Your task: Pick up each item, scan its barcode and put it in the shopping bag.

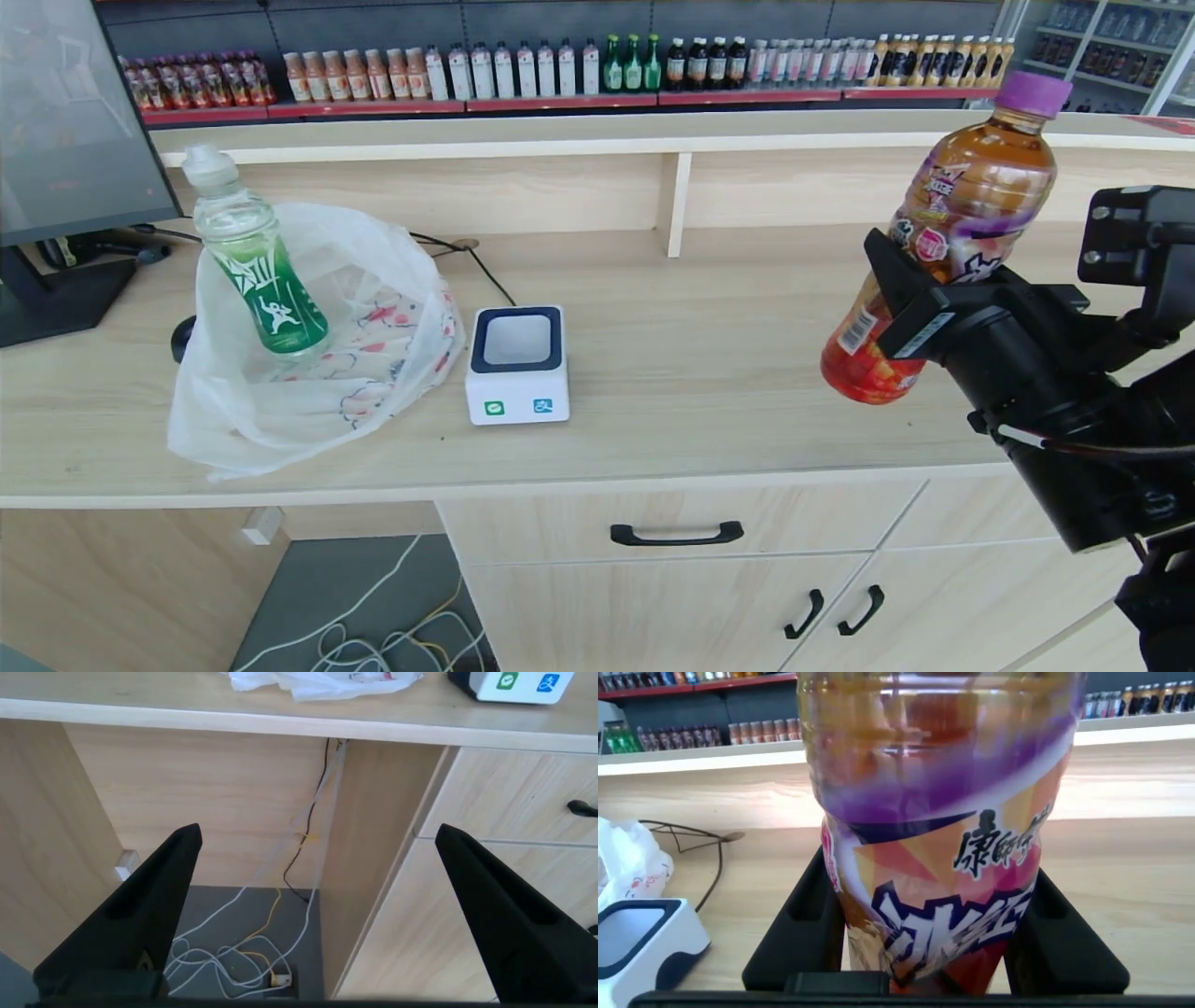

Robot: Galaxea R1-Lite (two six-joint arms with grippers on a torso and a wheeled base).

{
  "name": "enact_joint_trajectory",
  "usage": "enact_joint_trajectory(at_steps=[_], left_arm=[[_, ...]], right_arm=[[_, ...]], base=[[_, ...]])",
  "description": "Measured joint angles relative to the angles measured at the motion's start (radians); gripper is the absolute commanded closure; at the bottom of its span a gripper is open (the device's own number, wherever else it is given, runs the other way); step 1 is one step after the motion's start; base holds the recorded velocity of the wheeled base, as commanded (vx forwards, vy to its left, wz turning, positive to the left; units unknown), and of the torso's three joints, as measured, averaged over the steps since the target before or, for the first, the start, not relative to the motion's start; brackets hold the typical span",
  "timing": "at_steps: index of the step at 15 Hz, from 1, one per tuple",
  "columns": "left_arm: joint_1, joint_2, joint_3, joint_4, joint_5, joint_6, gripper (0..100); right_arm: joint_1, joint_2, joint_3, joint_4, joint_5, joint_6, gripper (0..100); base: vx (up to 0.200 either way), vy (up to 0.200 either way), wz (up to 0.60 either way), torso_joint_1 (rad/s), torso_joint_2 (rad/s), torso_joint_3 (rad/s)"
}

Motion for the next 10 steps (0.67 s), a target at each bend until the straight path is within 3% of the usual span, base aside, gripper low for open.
enact_joint_trajectory(at_steps=[9,10], left_arm=[[0.0,0.0,0.0,0.0,0.0,-0.003,0],[0.0,0.0,0.0,0.0,0.0,-0.002,0]], right_arm=[[0.002,0.011,0.0,0.0,0.0,-0.003,100],[0.005,0.011,0.0,0.001,0.0,-0.003,100]], base=[[0.0,0.2,0.0,0.0,0.0,0.002],[0.0,0.0,0.0,0.0,0.0,0.0]])
